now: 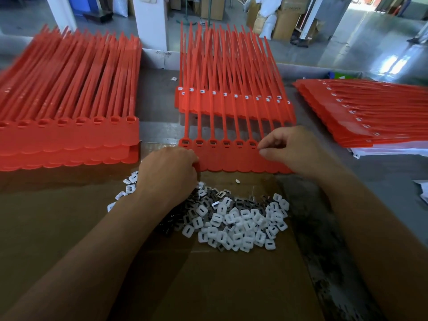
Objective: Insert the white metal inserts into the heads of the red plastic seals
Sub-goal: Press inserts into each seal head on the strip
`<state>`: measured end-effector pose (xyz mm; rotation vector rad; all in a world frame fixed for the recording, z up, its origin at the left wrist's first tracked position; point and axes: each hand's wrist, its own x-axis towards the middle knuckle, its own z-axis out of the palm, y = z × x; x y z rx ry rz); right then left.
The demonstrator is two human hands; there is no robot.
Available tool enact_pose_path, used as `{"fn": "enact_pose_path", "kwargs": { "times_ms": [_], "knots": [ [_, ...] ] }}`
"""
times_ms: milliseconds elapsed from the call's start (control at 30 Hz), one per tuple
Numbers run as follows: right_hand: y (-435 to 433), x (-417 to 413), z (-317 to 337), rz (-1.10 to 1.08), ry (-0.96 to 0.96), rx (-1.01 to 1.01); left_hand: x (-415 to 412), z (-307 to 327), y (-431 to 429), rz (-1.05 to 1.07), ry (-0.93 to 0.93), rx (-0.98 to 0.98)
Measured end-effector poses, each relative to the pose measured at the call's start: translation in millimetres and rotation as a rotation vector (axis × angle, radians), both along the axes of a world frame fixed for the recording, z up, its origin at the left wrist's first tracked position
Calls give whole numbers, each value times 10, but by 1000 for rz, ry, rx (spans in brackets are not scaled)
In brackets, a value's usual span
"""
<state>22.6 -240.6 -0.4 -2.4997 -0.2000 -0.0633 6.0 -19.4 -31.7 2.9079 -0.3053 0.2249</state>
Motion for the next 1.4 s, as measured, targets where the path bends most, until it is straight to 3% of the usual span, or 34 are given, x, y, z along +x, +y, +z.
{"fn": "enact_pose_path", "kwargs": {
  "times_ms": [267, 667, 1000, 1200, 1400],
  "knots": [
    [458, -254, -26, 307, 184, -59, -5, 14, -13, 2, 5, 20],
    [579, -270, -109, 326, 179, -173, 0, 18, -16, 6, 15, 20],
    [654, -293, -91, 392, 144, -381, -11, 24, -15, 0, 24, 24],
    [549, -304, -52, 358, 246, -125, -8, 19, -12, -2, 13, 29],
    [528, -301, -78, 330, 182, 22, -2, 15, -15, 0, 20, 28]
  ]
}}
